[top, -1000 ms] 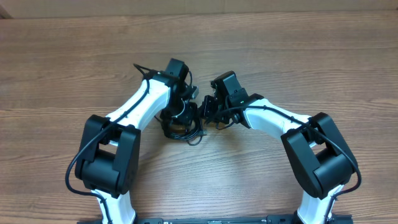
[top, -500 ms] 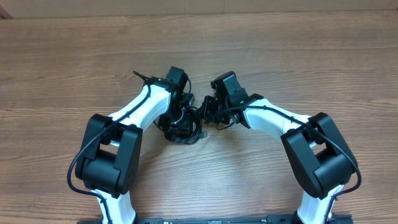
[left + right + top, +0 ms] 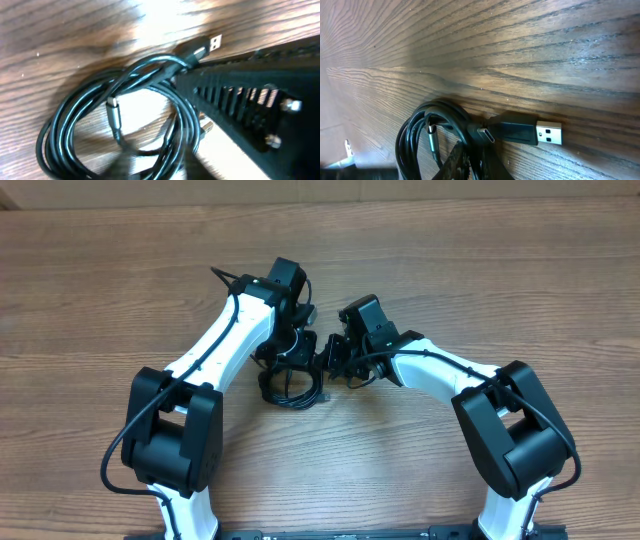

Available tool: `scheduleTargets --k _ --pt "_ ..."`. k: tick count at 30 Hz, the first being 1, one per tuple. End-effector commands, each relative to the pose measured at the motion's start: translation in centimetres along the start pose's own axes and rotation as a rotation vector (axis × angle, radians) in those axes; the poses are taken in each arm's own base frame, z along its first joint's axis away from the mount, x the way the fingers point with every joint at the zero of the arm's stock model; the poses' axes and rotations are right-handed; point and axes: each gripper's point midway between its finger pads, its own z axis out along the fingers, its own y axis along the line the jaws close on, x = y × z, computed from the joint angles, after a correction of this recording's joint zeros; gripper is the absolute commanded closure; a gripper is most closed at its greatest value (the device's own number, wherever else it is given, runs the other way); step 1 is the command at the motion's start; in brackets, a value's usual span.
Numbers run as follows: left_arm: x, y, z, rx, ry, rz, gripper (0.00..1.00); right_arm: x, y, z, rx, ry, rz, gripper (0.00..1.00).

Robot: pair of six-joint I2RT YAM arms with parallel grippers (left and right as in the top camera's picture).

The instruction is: Untangle cables

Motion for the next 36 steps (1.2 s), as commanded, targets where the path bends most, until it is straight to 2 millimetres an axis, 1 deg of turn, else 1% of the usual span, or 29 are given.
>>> scheduleTargets --k 1,4,7,10,12,15,17,18,19,20,22,24,25,26,28,30,32,34,36 --pt "-0.2 0.2 0.2 -0.023 -0.004 0.006 0.96 -0.2 -0.3 0.2 0.007 -0.006 0.007 0.92" --pt "0.1 0.3 0.9 -0.024 -0.001 0.000 0.96 -0.2 -0.3 0.2 0.008 -0.005 0.007 0.92" --pt "0.5 0.6 1.9 -0.025 0.003 -0.012 0.96 -0.2 -0.3 0.2 0.009 -0.004 0.008 0.92" --pt "0.5 1.0 2.9 -0.031 -0.011 -0.010 0.96 -0.2 -0.3 0.2 0.010 -0.004 0.008 0.92" --pt "0.6 1.6 3.5 -0.054 -0.018 -0.013 0.96 -0.2 -0.3 0.2 0.010 -0.004 0.008 0.92" --pt "1.0 3.0 3.9 -0.127 -0.021 -0.061 0.96 -0.1 -0.4 0.2 0.012 -0.002 0.010 0.92" --pt "1.2 3.2 4.0 -0.136 -0.014 -0.069 0.94 -0.1 -0.4 0.2 0.012 -0.001 0.010 0.92" --pt "1.4 3.2 4.1 -0.133 -0.009 -0.069 0.92 -0.1 -0.4 0.2 0.012 -0.001 0.010 0.92" --pt "1.6 3.0 4.2 -0.121 -0.002 -0.070 0.89 -0.1 -0.4 0.2 0.012 -0.001 0.010 0.92" --pt "1.8 2.8 4.4 -0.106 0.005 -0.065 0.88 -0.1 -0.4 0.2 0.012 -0.001 0.010 0.92" --pt "2.1 2.6 4.6 -0.104 0.016 -0.062 0.88 -0.1 -0.4 0.2 0.012 -0.001 0.010 0.92" --pt "2.4 2.7 4.7 -0.106 0.023 -0.063 0.91 -0.1 -0.4 0.2 0.012 -0.001 0.010 0.92" --pt "2.4 2.6 4.7 -0.104 0.024 -0.064 0.96 -0.1 -0.4 0.2 0.012 -0.001 0.010 0.92" --pt "2.4 2.5 4.7 -0.097 0.026 -0.064 0.96 -0.1 -0.4 0.2 0.012 -0.001 0.010 0.92" --pt "2.6 1.3 4.8 -0.026 0.038 -0.058 0.96 -0.1 -0.4 0.2 0.012 -0.001 0.010 0.92" --pt "2.9 -0.7 4.7 0.094 0.057 -0.004 0.96 -0.1 -0.4 0.2 0.012 -0.001 0.010 0.92" --pt "3.0 -2.2 4.4 0.185 0.061 0.051 0.96 -0.1 -0.5 0.2 0.014 0.002 0.012 0.92" --pt "2.7 -2.3 3.9 0.195 0.059 0.048 0.95 0.0 -0.5 0.2 0.016 0.006 0.014 0.93" --pt "2.2 -2.1 3.0 0.195 0.053 0.035 0.91 0.2 -0.3 0.1 0.004 0.019 0.009 0.93"
